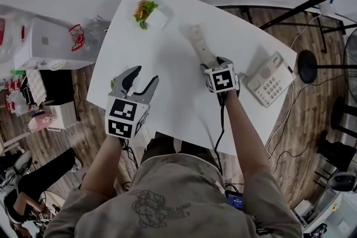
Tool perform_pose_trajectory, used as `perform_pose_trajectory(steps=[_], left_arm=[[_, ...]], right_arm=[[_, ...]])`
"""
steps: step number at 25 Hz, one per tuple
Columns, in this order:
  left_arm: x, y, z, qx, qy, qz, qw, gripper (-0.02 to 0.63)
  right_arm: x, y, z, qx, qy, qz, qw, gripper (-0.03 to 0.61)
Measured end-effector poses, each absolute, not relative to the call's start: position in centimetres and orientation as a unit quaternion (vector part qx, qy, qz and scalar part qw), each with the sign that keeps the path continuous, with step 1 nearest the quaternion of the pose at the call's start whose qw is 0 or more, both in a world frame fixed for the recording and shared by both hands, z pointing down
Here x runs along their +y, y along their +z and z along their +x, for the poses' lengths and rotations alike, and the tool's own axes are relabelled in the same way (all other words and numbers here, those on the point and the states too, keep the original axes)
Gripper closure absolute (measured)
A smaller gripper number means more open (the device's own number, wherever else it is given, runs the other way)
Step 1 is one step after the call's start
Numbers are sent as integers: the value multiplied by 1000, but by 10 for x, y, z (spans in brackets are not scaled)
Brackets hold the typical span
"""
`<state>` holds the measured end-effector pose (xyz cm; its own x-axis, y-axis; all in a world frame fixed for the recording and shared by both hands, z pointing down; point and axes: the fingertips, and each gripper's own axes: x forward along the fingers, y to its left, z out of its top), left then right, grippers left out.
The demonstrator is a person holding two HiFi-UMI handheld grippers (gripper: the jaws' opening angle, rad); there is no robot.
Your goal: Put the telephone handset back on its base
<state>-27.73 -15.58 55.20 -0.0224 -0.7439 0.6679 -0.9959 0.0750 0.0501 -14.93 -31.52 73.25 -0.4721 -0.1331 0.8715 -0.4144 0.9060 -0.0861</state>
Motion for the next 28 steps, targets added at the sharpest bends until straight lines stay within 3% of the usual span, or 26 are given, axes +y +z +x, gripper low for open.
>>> perform_pose_trajectory(steps=[4,9,14,19,28], left_arm=[[-155,551,-276,-679,225,641,277,393],[-153,548,-275,-676,220,645,280,394],[-152,541,-272,-675,213,650,277,394],[-151,526,-265,-670,199,662,272,394],[-147,487,-256,-667,169,681,249,394]], right_arm=[[-314,733,-146,-843,145,157,494,307],[-311,720,-146,-840,211,151,477,311],[-305,701,-145,-833,353,166,393,311],[-302,669,-135,-829,421,171,325,311],[-285,550,-112,-863,433,149,213,311]])
